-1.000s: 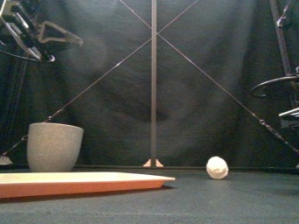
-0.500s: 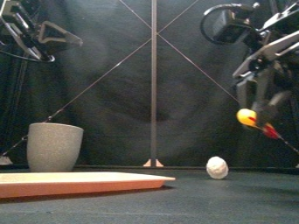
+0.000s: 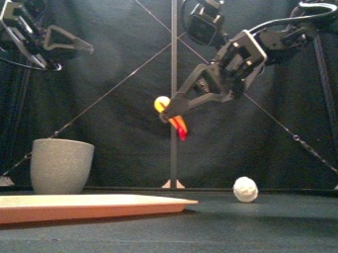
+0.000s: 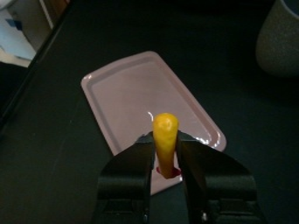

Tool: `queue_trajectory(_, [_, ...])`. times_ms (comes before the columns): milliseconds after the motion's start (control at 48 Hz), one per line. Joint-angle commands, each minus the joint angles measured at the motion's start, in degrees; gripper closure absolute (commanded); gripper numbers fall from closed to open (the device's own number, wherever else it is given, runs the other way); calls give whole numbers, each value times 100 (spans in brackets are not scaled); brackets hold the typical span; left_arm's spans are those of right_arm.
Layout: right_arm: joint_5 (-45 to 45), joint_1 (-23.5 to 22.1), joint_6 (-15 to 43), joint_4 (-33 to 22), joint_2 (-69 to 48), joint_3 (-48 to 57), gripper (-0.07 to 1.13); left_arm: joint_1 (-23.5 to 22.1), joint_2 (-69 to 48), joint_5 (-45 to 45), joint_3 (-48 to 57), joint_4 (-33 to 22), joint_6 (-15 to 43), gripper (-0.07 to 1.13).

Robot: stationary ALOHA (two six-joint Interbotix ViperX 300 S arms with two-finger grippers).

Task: Pick the shrimp then place it on the pink plate
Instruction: Place shrimp on the pink plate

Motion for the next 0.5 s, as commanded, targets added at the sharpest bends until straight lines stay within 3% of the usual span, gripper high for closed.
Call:
queue_trajectory(21, [-510,-70,9,35,290,-369,54,18,18,-53,-35,9,9,101])
queue_trajectory(500, [-369,-53,9,387,1213,-1090,52,70,26,-26,35,88,9,101])
